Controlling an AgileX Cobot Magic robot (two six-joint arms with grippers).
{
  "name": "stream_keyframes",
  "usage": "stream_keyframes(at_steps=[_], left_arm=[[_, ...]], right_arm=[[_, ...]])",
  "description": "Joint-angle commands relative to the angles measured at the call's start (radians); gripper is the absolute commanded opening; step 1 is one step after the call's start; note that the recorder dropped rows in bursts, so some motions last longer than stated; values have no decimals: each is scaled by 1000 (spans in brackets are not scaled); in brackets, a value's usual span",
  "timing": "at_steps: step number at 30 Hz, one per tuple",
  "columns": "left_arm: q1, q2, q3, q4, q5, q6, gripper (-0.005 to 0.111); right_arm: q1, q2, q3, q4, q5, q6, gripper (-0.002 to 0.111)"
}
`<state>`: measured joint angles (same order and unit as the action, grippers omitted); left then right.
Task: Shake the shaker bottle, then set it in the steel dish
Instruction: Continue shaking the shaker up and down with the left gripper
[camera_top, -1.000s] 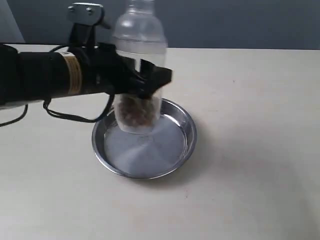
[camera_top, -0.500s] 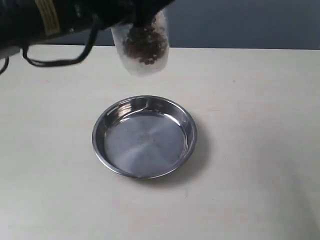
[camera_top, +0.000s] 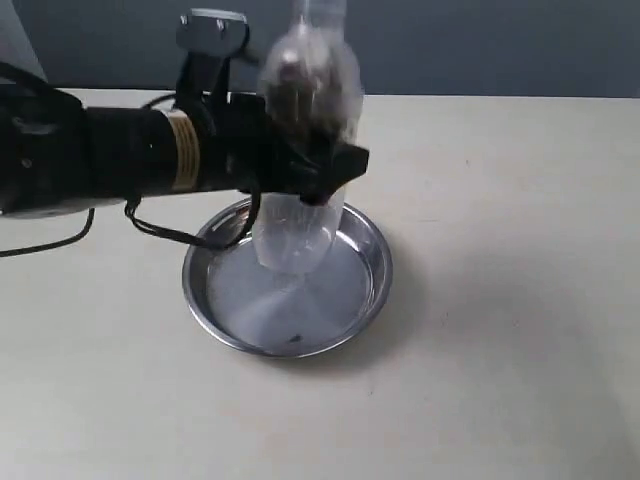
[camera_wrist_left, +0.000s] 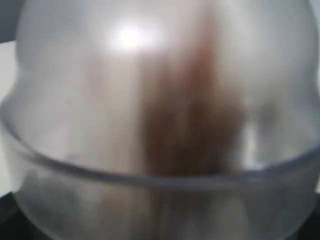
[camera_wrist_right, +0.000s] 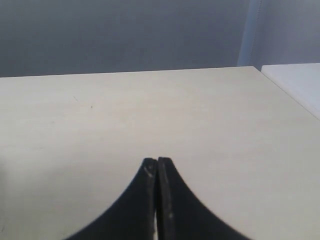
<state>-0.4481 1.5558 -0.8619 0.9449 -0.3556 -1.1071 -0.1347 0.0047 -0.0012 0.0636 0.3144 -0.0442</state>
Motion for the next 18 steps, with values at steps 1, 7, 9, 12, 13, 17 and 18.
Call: stream_keyframes(at_steps=[1, 7, 9, 12, 13, 17, 18], left_arm=[[20, -161, -138, -24, -46, 53, 0], [-28, -20, 17, -28, -29, 43, 0], [-3, -112, -55, -28, -80, 54, 0], [-9, -188, -108, -28, 96, 72, 0], [-19, -164, -66, -31, 119, 67, 0], [-32, -174, -40, -35, 64, 81, 0], [-32, -211, -81, -26, 77, 106, 0]], right_arm=[[-5, -5, 1, -2, -9, -3, -1], [-5, -5, 1, -2, -9, -3, -1], [-5, -5, 1, -2, -9, -3, -1], [-5, -5, 1, -2, -9, -3, -1], [-5, -5, 1, -2, -9, -3, -1], [-5, -5, 1, -2, -9, -6, -1], [-5, -5, 1, -2, -9, -6, -1]])
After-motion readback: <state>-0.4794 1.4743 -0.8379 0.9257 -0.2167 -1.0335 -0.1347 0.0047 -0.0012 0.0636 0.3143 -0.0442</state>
